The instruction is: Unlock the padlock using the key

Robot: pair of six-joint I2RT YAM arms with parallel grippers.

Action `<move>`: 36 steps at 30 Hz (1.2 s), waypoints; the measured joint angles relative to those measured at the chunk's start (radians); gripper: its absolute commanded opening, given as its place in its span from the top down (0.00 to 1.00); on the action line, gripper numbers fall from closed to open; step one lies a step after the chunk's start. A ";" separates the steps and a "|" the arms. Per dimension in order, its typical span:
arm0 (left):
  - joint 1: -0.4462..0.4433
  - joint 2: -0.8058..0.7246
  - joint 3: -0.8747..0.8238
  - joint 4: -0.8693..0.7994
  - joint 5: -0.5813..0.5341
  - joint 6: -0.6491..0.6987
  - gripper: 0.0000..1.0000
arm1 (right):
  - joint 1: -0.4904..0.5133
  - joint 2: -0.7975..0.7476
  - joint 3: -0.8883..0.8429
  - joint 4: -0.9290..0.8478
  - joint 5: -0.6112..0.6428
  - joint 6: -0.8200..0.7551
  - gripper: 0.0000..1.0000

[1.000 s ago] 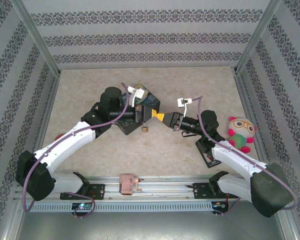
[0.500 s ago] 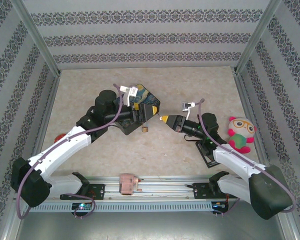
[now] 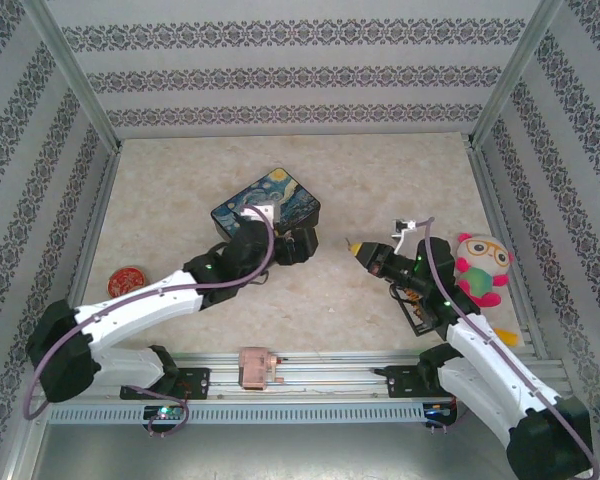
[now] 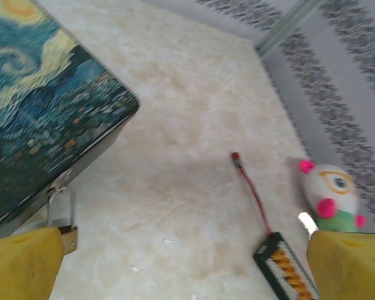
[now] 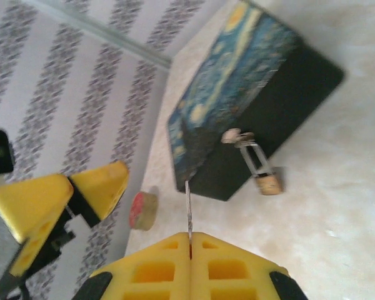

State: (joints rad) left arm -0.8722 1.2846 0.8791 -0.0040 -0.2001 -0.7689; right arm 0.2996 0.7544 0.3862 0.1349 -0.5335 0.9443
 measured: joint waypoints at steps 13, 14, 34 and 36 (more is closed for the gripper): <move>-0.025 0.302 0.085 -0.073 -0.093 -0.157 0.16 | -0.164 0.003 -0.005 -0.211 -0.029 -0.093 1.00; -0.025 0.317 0.095 -0.090 -0.100 -0.163 0.16 | -0.174 0.010 -0.005 -0.213 -0.036 -0.099 1.00; 0.049 0.552 0.197 -0.216 -0.145 -0.155 0.18 | -0.200 0.202 -0.004 -0.101 -0.209 -0.152 1.00; 0.057 0.569 0.209 -0.217 -0.145 -0.150 0.23 | -0.200 0.207 -0.003 -0.099 -0.209 -0.156 1.00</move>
State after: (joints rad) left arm -0.8150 1.8534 1.0878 -0.2211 -0.3450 -0.9192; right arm 0.0998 0.9615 0.3832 0.0360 -0.7422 0.7879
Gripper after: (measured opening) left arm 0.810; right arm 0.057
